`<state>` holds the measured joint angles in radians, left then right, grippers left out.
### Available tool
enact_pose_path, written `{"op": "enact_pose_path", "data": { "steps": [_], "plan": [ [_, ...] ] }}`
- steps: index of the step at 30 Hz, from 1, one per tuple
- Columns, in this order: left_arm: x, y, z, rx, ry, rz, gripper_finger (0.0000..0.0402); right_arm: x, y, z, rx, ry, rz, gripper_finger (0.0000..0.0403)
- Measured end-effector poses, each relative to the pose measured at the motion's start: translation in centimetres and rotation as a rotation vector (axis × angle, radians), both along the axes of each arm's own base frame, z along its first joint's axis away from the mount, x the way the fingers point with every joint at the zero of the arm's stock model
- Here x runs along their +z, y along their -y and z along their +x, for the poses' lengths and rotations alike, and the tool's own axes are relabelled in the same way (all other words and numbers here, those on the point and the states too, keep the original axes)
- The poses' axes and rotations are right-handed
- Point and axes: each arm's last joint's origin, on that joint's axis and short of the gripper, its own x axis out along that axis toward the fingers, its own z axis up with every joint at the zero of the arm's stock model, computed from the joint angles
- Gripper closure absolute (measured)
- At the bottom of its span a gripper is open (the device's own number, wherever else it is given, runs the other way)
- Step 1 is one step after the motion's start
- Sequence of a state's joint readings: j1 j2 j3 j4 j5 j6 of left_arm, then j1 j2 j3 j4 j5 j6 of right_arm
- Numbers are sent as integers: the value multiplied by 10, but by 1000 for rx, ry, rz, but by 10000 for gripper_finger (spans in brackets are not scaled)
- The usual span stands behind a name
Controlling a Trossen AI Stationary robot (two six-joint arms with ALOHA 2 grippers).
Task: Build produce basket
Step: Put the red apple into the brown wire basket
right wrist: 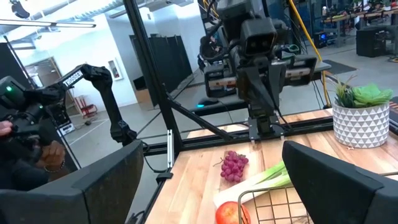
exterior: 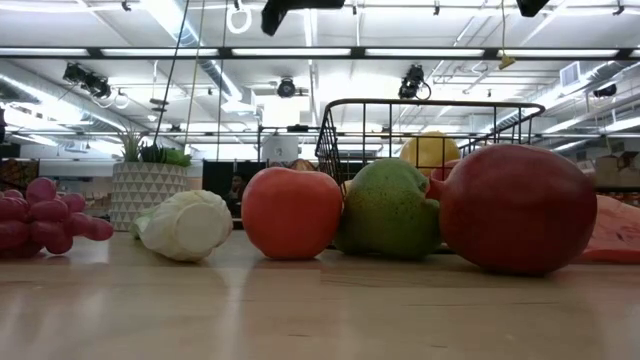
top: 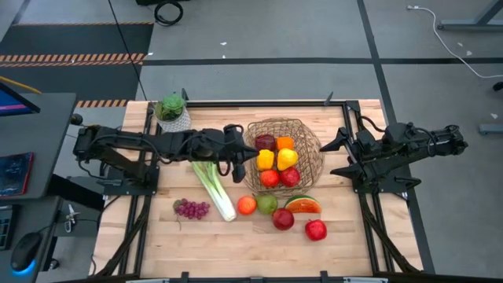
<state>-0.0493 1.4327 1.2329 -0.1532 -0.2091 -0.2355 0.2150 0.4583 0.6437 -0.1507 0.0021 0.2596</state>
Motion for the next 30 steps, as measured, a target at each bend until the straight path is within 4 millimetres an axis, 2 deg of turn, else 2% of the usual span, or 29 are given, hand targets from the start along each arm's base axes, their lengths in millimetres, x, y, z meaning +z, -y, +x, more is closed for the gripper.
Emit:
{"op": "enact_pose_path", "data": {
  "steps": [3, 8, 30],
  "plan": [
    [-7, -1, 0, 1, -14, -4, 370, 0, 0, 0, 0, 0, 0, 16],
    [-2, -2, 2, -22, 53, 4, 374, 0, 0, 0, 0, 0, 0, 16],
    [-5, -2, 1, -31, 16, 25, 370, 0, 0, 0, 0, 0, 0, 16]
  ]
}}
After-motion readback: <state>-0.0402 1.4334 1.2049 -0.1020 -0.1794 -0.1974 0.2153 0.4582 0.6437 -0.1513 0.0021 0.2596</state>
